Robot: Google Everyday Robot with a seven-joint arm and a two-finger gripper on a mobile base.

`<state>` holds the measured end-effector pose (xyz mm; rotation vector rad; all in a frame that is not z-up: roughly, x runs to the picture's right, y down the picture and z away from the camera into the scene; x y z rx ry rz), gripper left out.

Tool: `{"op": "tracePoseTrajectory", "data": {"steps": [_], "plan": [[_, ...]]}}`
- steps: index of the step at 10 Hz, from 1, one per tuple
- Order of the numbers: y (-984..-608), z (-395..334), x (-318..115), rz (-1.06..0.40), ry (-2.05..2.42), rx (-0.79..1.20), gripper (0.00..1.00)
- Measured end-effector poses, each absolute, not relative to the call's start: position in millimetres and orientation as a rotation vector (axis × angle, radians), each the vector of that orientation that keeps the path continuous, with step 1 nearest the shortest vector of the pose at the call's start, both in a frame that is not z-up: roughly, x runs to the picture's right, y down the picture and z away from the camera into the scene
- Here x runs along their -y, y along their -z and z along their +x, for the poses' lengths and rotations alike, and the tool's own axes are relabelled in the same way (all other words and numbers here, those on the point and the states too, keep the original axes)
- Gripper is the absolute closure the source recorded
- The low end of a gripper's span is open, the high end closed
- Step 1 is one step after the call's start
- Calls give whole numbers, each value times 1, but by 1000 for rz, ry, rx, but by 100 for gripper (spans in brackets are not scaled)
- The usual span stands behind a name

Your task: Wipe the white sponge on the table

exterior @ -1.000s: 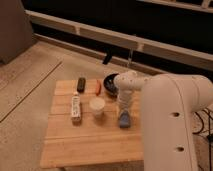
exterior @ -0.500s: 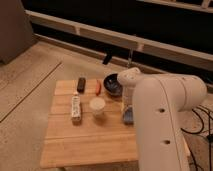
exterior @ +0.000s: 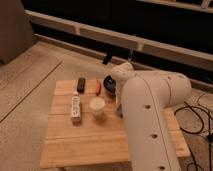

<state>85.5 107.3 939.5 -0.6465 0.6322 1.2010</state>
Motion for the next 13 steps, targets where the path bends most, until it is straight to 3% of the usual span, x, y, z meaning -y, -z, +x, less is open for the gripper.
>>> {"op": "tracePoseTrajectory", "data": {"steps": [2, 9, 11, 13], "plan": [[-934, 67, -117, -674, -1189, -598, 97], [-916, 109, -121, -619, -1261, -668, 27], [-918, 101, -117, -616, -1252, -660, 20], [-920, 93, -115, -623, -1240, -648, 20]]}}
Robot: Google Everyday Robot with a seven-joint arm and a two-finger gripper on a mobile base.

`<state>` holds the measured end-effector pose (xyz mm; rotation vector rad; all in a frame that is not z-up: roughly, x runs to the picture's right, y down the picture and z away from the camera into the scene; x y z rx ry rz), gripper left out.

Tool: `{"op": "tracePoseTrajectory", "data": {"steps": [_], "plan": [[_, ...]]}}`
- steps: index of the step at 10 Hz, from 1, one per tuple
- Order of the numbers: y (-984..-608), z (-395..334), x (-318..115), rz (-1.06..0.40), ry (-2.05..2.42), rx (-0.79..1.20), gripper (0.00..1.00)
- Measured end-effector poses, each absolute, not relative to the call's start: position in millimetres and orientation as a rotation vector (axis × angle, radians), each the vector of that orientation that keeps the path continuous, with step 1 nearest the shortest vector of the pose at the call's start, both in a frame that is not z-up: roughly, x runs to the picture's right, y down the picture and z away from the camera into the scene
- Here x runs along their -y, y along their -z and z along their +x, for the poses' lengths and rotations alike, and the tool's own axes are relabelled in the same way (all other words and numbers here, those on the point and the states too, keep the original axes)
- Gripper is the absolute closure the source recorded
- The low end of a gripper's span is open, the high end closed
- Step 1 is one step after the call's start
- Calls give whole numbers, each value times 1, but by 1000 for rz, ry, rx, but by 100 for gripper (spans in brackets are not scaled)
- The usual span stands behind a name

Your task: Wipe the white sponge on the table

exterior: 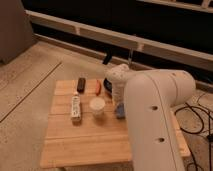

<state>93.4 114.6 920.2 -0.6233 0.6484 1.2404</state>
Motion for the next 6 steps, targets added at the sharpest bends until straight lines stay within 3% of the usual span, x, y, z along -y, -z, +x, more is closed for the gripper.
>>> {"op": "tracePoseTrajectory", "data": {"steps": [6], "plan": [[-901, 76, -78, -590, -1268, -530, 20]]}}
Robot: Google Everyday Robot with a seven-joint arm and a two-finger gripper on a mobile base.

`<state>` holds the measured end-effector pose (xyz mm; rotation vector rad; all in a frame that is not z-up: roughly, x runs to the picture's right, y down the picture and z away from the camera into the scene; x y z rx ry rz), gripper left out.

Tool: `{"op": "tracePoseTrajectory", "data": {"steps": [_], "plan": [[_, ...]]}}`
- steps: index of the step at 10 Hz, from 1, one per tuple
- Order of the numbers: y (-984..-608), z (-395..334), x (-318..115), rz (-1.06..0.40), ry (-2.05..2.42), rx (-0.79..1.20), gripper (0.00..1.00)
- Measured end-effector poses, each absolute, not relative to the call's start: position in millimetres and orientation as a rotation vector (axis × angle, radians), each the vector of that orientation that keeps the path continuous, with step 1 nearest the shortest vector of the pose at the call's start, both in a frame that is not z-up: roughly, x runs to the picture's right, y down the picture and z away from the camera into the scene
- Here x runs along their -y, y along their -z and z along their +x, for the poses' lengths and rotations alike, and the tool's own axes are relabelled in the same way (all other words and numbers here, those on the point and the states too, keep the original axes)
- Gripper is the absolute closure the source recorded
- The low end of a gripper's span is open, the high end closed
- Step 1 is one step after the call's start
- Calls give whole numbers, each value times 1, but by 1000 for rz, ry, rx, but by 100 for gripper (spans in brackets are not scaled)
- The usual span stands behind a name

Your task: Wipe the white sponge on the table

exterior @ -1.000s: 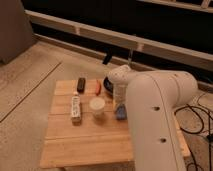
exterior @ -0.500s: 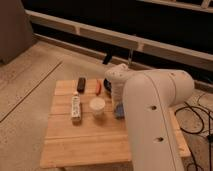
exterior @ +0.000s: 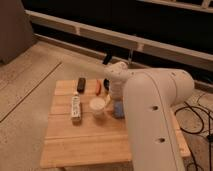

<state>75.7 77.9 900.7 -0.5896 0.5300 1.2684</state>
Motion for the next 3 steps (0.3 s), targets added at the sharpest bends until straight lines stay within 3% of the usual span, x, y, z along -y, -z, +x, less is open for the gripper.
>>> {"op": "tracePoseTrajectory", "data": {"steps": [3], "plan": [[-870, 70, -44, -507, -1279, -439, 20]]}}
